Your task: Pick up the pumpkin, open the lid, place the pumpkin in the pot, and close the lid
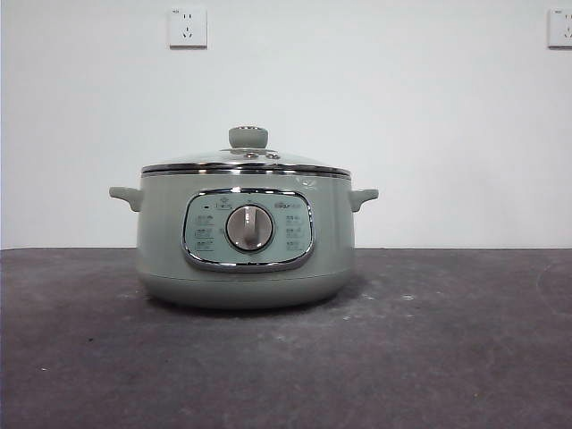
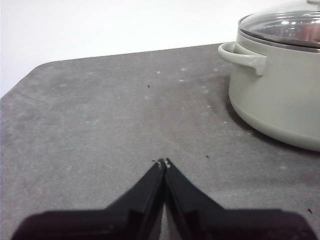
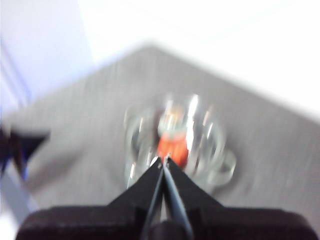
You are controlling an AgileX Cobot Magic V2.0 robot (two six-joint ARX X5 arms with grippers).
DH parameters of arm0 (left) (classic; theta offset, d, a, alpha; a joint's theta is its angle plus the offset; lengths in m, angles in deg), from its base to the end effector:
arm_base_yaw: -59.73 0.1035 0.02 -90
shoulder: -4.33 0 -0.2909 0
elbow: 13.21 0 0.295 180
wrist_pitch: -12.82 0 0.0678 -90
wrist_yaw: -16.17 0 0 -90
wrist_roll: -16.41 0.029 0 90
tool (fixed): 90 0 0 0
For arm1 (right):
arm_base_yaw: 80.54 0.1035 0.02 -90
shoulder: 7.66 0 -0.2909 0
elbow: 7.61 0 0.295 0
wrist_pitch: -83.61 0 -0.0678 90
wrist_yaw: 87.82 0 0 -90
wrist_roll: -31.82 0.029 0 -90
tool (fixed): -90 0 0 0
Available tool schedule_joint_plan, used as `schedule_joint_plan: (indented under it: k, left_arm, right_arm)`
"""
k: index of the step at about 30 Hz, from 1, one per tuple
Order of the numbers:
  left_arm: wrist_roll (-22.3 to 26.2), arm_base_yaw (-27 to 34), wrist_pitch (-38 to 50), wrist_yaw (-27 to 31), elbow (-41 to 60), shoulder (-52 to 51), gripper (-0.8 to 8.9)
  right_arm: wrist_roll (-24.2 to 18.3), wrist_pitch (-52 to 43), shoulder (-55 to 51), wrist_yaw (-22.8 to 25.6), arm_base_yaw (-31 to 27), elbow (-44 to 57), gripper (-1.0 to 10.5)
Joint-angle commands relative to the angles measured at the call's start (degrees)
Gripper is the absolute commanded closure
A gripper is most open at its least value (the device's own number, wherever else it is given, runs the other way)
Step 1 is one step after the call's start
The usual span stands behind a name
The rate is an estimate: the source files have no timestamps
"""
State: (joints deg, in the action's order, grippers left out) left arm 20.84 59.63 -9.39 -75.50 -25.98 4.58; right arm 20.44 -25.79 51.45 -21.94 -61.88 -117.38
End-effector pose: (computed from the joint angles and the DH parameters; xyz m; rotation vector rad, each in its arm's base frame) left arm 0.1125 -0.0010 0.1524 0.0748 0.1678 -0.0373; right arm 0.1348 0.0580 0.5491 -0.1704 0.2811 0.7716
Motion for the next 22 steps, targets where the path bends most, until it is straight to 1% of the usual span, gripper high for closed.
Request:
schedule_joint_plan:
  k: [1, 5, 8, 10, 14, 20, 22]
  left_arm:
    - [-0.4, 0.2, 0.1, -0.1, 0.9, -0.2, 8.17]
    - [-0.4, 0.2, 0.1, -0.1, 0.9, -0.2, 8.17]
    - [-0.3, 0.2, 0.1, -0.1, 0.9, -0.2, 8.17]
    - [-0.3, 0.2, 0.1, -0.1, 0.9, -0.2, 8.17]
    - [-0.4, 0.2, 0.1, -0.1, 0.9, -0.2, 8.17]
    - [-0.3, 0.2, 0.1, -0.1, 0.9, -0.2, 8.17]
    - [-0.4, 0.2, 0.1, -0.1, 0.9, -0.2, 8.17]
  right_arm:
    - [0.9, -6.2, -3.7, -3.9, -7.4, 4.7, 9.5]
    - [1.0, -14.1, -10.1, -4.0, -16.2, 14.3, 9.5]
    - [0.7, -20.9, -15.7, -3.9, -20.5, 23.8, 9.5]
    - [0.8, -25.6, -19.6, -2.9, -22.5, 30.8, 9.5]
    - [0.8, -34.3, -27.4, 2.1, -24.7, 45.1, 9.5]
    - [0.6, -44.8, -37.2, 7.9, -25.2, 63.0, 9.5]
    - [0.3, -47.4, -40.2, 9.0, -25.2, 68.1, 9.5]
